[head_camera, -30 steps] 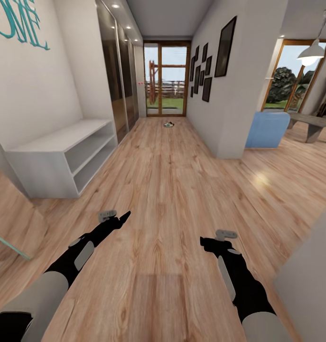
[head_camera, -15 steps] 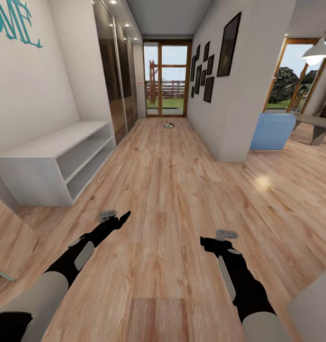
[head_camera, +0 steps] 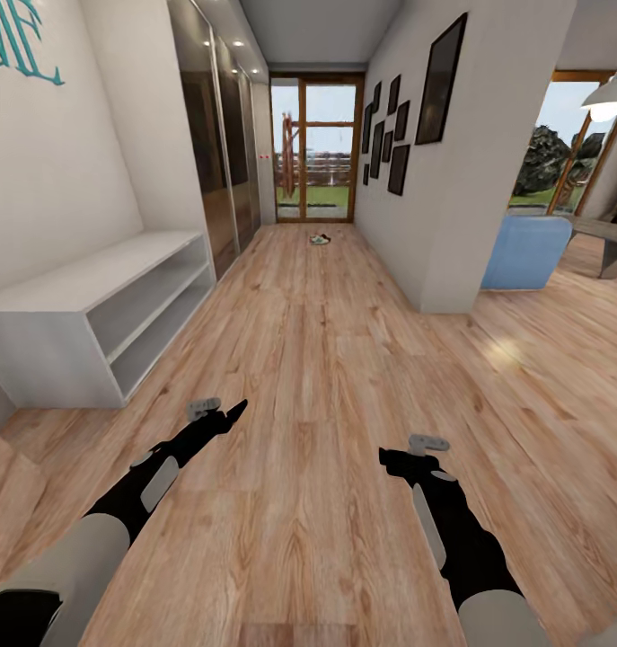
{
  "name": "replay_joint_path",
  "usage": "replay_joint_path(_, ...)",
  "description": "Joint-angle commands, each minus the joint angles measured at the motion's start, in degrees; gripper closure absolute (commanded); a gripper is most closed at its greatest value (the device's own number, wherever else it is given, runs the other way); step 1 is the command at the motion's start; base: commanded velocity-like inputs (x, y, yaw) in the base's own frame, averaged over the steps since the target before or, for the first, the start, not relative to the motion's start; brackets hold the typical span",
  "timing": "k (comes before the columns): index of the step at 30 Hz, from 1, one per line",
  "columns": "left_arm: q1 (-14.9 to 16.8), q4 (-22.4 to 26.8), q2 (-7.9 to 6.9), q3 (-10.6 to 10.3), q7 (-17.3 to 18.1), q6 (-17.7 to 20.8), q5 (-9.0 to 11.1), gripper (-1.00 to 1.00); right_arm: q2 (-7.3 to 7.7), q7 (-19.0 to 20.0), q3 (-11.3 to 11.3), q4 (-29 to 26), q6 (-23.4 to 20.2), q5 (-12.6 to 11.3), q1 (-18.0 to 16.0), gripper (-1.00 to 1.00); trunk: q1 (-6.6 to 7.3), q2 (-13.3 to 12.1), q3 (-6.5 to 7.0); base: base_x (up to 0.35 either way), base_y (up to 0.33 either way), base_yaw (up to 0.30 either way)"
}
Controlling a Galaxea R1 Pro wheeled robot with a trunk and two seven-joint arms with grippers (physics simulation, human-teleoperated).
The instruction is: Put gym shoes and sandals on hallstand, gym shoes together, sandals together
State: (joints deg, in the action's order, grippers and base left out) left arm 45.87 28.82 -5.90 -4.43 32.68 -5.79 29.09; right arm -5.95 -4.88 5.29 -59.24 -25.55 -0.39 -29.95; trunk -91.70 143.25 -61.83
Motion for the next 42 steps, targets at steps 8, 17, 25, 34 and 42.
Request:
replay_joint_path(8, 0.07, -0.08, -0.08, -0.49, -0.07, -0.45, 0.37, -1.00, -0.04, -0.13, 0.07, -0.08, -0.29, -0.05, -0.02, -1.00, -0.02, 0.02, -0.05, 0.349, 0.000, 0.000)
replay_joint_path(17, 0.05, -0.08, -0.08, -0.48, -0.07, -0.45, 0.42, -1.00, -0.05, -0.13, 0.07, -0.08, -0.29, -0.05, -0.02, -1.00, -0.02, 0.02, -0.05, 0.349, 0.000, 0.111)
replay_joint_path(25, 0.06, -0.08, -0.08, -0.41, -0.07, -0.45, 0.44, -1.00, -0.03, -0.13, 0.07, -0.08, -0.29, -0.05, -0.02, -1.00, -0.02, 0.02, -0.05, 0.349, 0.000, 0.038)
replay_joint_path(34, 0.06, -0.08, -0.08, -0.40, 0.01, -0.45, 0.44, -1.00, -0.04, -0.13, 0.07, -0.08, -0.29, -0.05, -0.02, -1.00, -0.02, 0.02, -0.05, 0.349, 0.000, 0.001)
replay_joint_path(42, 0.08, -0.08, -0.08, -0.40, 0.01, -0.45, 0.44, -1.00, -0.04, -0.13, 0.07, -0.08, -0.29, -0.05, -0.02, -1.00, -0.02, 0.02, -0.05, 0.349, 0.000, 0.000)
